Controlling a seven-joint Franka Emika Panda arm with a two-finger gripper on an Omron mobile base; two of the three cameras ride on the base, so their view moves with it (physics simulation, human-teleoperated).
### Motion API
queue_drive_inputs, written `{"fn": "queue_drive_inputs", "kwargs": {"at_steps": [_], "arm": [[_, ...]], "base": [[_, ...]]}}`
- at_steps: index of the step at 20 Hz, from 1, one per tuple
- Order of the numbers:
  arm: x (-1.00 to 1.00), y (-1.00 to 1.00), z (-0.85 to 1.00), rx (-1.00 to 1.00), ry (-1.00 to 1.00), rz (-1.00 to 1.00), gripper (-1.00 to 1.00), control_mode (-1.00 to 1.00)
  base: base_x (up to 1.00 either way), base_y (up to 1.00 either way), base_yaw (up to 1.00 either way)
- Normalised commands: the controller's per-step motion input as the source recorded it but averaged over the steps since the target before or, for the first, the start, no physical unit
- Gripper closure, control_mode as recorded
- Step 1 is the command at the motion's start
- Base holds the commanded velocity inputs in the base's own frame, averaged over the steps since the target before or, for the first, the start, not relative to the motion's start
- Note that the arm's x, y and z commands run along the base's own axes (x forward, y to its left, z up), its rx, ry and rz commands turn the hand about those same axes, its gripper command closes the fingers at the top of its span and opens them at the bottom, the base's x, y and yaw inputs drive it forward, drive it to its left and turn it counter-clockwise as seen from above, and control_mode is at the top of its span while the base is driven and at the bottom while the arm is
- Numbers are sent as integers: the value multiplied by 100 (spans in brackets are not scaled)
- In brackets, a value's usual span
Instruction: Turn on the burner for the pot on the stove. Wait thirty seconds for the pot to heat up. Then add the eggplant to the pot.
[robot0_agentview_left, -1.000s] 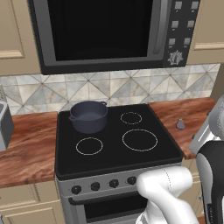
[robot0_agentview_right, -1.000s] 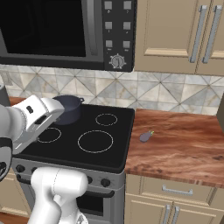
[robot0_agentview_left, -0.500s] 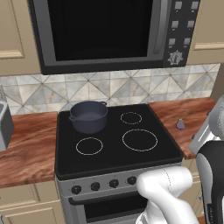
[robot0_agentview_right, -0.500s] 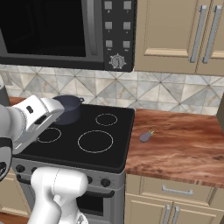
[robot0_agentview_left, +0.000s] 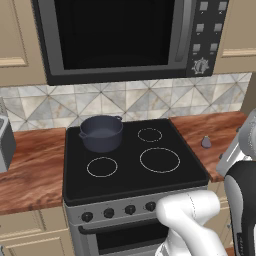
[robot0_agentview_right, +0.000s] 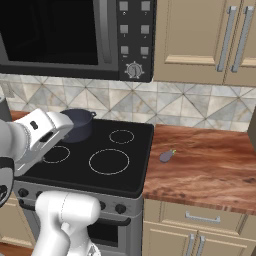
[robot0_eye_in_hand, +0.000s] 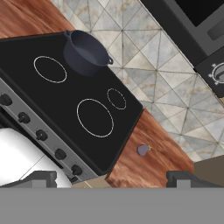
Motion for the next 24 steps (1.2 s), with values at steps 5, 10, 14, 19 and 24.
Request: {"fn": "queue_drive_inputs", "kwargs": {"at_steps": [5, 10, 14, 19, 24], "arm": [[0, 0, 0, 0, 0, 0, -100, -100], [0, 0, 0, 0, 0, 0, -100, -100], [0, 0, 0, 0, 0, 0, -100, -100], [0, 0, 0, 0, 0, 0, -100, -100], [0, 0, 0, 0, 0, 0, -100, -100]], "base": [[0, 0, 0], [0, 0, 0], [0, 0, 0], [0, 0, 0], [0, 0, 0]]}}
